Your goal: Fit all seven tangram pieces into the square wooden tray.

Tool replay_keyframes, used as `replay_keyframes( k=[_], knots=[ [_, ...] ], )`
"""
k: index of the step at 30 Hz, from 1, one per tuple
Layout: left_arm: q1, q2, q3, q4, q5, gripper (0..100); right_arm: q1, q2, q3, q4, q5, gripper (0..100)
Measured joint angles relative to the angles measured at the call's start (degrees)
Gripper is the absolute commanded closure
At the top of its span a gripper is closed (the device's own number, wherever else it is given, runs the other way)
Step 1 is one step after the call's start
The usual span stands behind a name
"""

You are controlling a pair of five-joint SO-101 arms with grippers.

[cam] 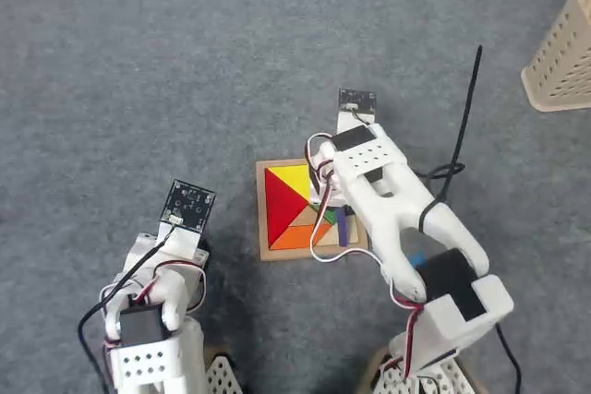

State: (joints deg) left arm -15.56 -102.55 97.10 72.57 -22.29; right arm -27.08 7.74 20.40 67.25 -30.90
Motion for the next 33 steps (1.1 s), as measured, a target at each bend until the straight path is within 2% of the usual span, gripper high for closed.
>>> replay_keyframes(
  k=[4, 13, 21, 26, 28, 33],
  knots=[
    [0.00, 0.00, 0.00, 0.00, 0.00, 82, 2.81, 0.18, -0.35, 0.70, -0.18, 91.3],
    [0.00, 0.00, 0.00, 0.00, 0.00, 82, 2.81, 0.18, -5.71, 4.48, -3.96, 91.3],
    [0.00, 0.00, 0.00, 0.00, 0.00, 82, 3.52, 0.18, -10.11, 6.51, -2.99, 90.6],
    [0.00, 0.00, 0.00, 0.00, 0.00, 82, 6.15, 0.18, -16.35, 9.14, 5.71, 92.7],
    [0.00, 0.00, 0.00, 0.00, 0.00, 82, 5.98, 0.18, -17.32, 9.67, 12.31, 99.8],
    [0.00, 0.00, 0.00, 0.00, 0.00, 82, 3.16, -0.18, -16.62, 7.91, 32.09, 99.2]
  ],
)
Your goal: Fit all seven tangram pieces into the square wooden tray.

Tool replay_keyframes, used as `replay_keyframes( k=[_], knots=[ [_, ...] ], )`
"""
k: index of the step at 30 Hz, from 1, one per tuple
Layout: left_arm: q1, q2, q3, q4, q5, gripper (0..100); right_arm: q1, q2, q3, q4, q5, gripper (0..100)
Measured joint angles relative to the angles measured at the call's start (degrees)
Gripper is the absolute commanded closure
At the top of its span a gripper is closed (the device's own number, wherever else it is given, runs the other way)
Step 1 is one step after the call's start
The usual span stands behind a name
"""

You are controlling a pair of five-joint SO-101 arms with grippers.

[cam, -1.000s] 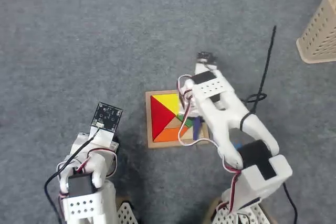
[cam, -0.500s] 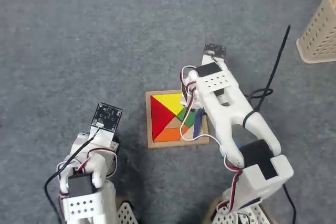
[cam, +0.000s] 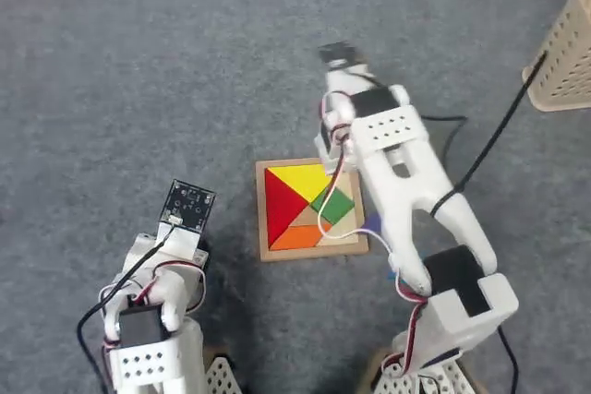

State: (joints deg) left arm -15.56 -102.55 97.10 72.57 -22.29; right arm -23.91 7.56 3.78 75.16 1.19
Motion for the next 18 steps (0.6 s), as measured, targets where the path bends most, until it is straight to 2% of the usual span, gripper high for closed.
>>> replay_keyframes(
  k=[4, 11, 18],
  knots=[
    [0.00, 0.00, 0.00, 0.00, 0.00, 82, 0.62, -5.80, 8.62, -4.40, 5.71, 99.3],
    [0.00, 0.00, 0.00, 0.00, 0.00, 82, 5.71, -24.26, 34.02, -13.98, 21.27, 99.2],
    [0.00, 0.00, 0.00, 0.00, 0.00, 82, 11.34, -28.48, 44.13, -19.08, 24.44, 99.2]
  ],
)
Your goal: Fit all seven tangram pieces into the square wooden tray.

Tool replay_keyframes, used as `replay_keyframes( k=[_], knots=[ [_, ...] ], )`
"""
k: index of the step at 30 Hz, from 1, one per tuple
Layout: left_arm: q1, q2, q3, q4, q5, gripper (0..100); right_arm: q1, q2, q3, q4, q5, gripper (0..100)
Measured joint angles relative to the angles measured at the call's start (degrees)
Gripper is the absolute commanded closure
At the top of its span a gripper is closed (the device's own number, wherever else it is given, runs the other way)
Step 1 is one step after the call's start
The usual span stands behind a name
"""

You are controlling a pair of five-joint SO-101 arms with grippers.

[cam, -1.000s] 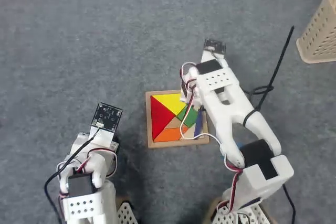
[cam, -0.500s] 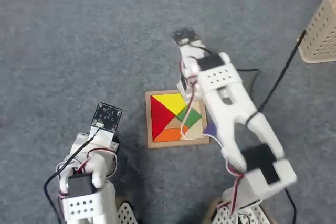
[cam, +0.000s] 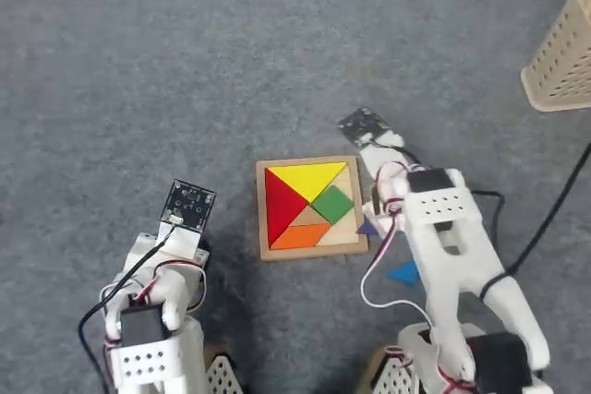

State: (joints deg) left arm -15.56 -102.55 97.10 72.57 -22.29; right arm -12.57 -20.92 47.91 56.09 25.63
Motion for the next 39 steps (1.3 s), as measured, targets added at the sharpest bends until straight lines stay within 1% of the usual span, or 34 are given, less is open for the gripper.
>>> replay_keyframes(
  k=[6, 13, 18, 21, 25, 34, 39],
  knots=[
    [0.00, 0.00, 0.00, 0.00, 0.00, 82, 0.62, 0.00, 2.55, -1.67, 0.26, 99.2],
    [0.00, 0.00, 0.00, 0.00, 0.00, 82, 0.62, -0.26, 6.59, -9.14, -0.62, 99.2],
    [0.00, 0.00, 0.00, 0.00, 0.00, 82, 0.26, -0.26, 6.68, -10.11, -1.32, 99.2],
    [0.00, 0.00, 0.00, 0.00, 0.00, 82, -3.34, -0.26, 6.68, -10.20, -1.32, 99.2],
    [0.00, 0.00, 0.00, 0.00, 0.00, 82, -6.51, -0.26, 7.21, -10.20, -3.34, 99.2],
    [0.00, 0.00, 0.00, 0.00, 0.00, 82, -8.35, -0.35, 7.65, -10.29, -4.48, 99.2],
    [0.00, 0.00, 0.00, 0.00, 0.00, 82, -12.48, 1.67, 7.38, -10.73, -4.48, 99.2]
  ],
)
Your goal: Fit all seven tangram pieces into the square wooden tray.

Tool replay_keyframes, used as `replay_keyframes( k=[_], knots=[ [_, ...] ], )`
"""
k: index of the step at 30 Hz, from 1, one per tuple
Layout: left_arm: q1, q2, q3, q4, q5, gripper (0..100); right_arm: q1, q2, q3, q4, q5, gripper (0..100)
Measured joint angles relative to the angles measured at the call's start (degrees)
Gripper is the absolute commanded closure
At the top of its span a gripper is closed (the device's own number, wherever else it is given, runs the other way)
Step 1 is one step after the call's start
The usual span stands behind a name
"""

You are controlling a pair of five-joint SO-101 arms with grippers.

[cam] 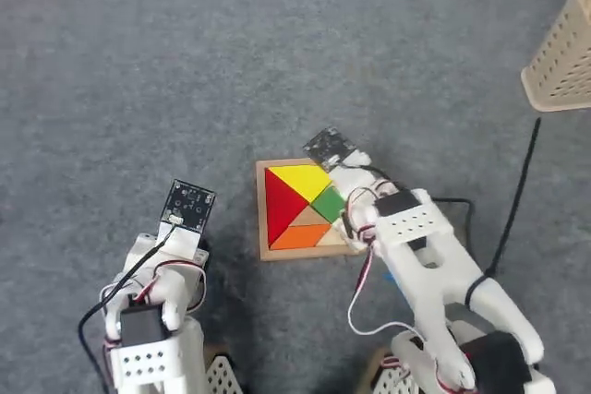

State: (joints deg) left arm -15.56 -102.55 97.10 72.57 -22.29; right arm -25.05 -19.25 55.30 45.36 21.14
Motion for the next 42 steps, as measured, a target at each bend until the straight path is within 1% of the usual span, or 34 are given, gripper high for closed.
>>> replay_keyframes(
  k=[2, 5, 7, 15, 18, 21, 23, 25, 27, 31, 35, 39, 42],
  knots=[
    [0.00, 0.00, 0.00, 0.00, 0.00, 82, -1.41, 1.67, -0.79, 0.00, 0.09, 99.2],
    [0.00, 0.00, 0.00, 0.00, 0.00, 82, -1.67, 4.40, -1.32, 0.00, -0.35, 99.2],
    [0.00, 0.00, 0.00, 0.00, 0.00, 82, -0.97, 4.48, -1.41, 0.35, -2.29, 99.2],
    [0.00, 0.00, 0.00, 0.00, 0.00, 82, -2.90, 4.57, -4.31, 0.62, -7.12, 99.2],
    [0.00, 0.00, 0.00, 0.00, 0.00, 82, -1.67, 4.22, -8.79, 5.45, -7.65, 99.2],
    [0.00, 0.00, 0.00, 0.00, 0.00, 82, 2.02, 0.53, -12.04, 14.15, -7.56, 99.1],
    [0.00, 0.00, 0.00, 0.00, 0.00, 82, 4.57, -2.55, -12.31, 19.78, -4.75, 96.9],
    [0.00, 0.00, 0.00, 0.00, 0.00, 82, 6.07, -4.57, -12.31, 24.26, 0.70, 91.8],
    [0.00, 0.00, 0.00, 0.00, 0.00, 82, 7.65, -5.54, -10.55, 25.85, 5.98, 86.6],
    [0.00, 0.00, 0.00, 0.00, 0.00, 82, 9.14, -5.80, -4.31, 24.53, 13.45, 81.1],
    [0.00, 0.00, 0.00, 0.00, 0.00, 82, 10.81, -5.80, -1.32, 22.42, 18.29, 80.7],
    [0.00, 0.00, 0.00, 0.00, 0.00, 82, 13.98, -5.89, -0.18, 21.45, 24.00, 80.5],
    [0.00, 0.00, 0.00, 0.00, 0.00, 82, 17.05, -5.89, -0.09, 21.01, 27.52, 76.2]
  ],
)
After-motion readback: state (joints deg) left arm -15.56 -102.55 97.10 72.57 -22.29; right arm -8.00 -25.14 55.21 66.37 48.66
